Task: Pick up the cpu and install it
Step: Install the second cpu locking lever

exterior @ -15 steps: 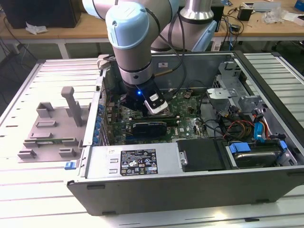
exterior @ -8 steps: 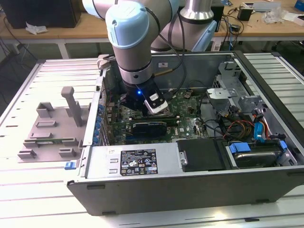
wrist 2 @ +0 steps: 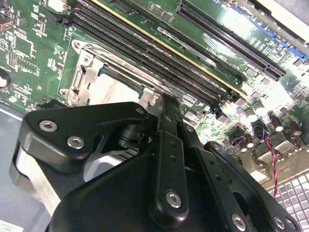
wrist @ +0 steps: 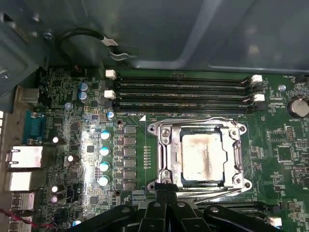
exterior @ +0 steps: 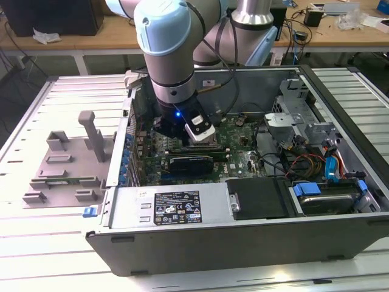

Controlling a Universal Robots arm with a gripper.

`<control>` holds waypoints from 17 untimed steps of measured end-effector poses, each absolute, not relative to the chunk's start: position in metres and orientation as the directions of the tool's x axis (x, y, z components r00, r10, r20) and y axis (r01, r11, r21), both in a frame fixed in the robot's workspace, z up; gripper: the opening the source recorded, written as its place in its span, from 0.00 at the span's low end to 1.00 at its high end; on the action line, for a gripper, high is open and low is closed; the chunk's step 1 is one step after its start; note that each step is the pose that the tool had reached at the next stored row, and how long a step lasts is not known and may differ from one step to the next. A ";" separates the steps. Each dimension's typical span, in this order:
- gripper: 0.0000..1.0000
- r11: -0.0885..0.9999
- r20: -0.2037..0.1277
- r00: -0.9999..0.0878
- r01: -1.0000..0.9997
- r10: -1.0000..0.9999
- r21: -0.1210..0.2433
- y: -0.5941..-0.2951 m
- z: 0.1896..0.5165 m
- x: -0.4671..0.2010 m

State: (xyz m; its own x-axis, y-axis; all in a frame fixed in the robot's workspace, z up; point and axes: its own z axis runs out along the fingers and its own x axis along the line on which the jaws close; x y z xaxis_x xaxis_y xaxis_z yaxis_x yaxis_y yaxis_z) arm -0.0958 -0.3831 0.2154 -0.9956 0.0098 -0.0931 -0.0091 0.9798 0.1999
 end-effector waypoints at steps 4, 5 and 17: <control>0.11 0.980 -0.090 -0.996 -0.008 0.010 0.200 -0.384 0.220 -0.095; 0.11 0.980 -0.089 -0.996 -0.008 0.010 0.200 -0.384 0.221 -0.095; 0.11 0.980 -0.086 -0.996 -0.007 0.010 0.197 -0.385 0.257 -0.094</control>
